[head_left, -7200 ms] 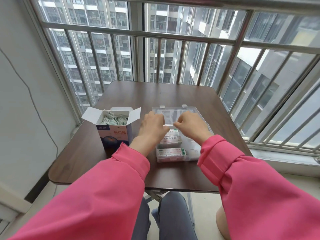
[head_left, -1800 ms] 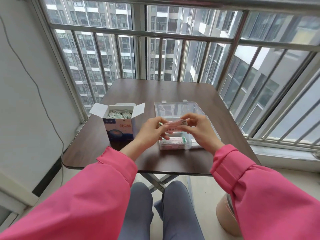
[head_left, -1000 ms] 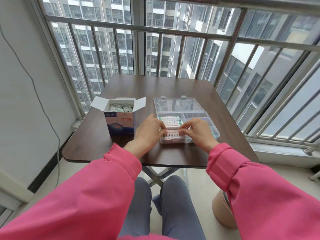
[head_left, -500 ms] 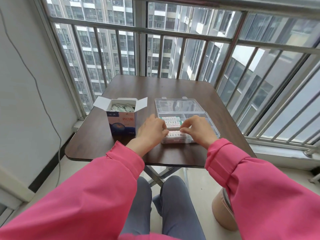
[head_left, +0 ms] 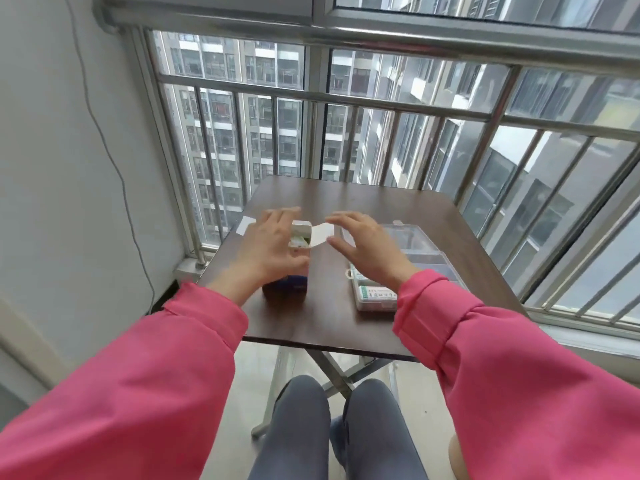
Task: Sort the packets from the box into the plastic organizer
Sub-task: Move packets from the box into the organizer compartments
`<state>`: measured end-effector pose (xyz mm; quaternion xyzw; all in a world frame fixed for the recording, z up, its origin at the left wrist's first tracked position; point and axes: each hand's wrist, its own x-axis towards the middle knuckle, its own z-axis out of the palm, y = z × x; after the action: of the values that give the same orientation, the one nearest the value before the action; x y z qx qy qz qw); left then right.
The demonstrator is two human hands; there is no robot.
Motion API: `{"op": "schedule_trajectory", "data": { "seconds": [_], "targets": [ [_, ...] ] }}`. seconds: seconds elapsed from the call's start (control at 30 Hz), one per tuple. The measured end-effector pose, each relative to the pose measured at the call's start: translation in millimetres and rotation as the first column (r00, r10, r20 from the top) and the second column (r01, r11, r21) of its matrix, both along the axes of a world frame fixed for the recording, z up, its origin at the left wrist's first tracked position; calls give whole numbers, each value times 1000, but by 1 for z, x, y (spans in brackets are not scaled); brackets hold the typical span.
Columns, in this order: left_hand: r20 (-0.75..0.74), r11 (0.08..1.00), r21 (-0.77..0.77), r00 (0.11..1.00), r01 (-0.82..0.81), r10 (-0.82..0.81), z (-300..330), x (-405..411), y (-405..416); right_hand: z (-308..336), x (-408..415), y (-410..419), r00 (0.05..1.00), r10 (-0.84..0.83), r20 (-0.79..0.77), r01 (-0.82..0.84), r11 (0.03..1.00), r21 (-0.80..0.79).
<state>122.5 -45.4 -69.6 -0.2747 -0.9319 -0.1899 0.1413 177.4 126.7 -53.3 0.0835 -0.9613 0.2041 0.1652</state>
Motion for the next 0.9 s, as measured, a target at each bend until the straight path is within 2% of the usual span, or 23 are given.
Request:
{"op": "schedule_trajectory", "data": {
  "seconds": [0.07,0.1,0.2,0.33,0.43,0.57,0.63,0.77,0.9],
  "targets": [
    [99,982,-191,995,-5,24,3,-15,-13,-2,-11,-8,996,21,84,-27,998,65],
    [126,971,-239,991,-4,35,3,-23,-17,-2,-15,-10,993,14,118,-23,996,82],
    [172,965,-263,985,19,28,3,-34,-24,-3,-23,-15,991,-31,127,24,998,54],
    [138,988,-140,989,71,-52,-1,-28,-27,-5,-25,-21,994,-80,75,80,997,6],
    [10,993,-26,994,113,-113,-11,-15,-29,-8,-20,-26,998,-56,16,56,998,3],
    [-131,989,44,983,138,-131,-22,2,-34,-11,-10,-37,999,-42,15,42,999,-4],
    [-116,984,71,981,164,-156,-23,6,-38,-14,-7,-41,999,-47,14,46,999,16],
    [15,959,141,968,247,-252,-18,10,-50,-18,-1,-48,997,-78,4,77,994,78],
    [54,952,143,958,272,-282,-16,13,-56,-18,1,-58,994,-111,-6,111,989,98]
  ]
}}
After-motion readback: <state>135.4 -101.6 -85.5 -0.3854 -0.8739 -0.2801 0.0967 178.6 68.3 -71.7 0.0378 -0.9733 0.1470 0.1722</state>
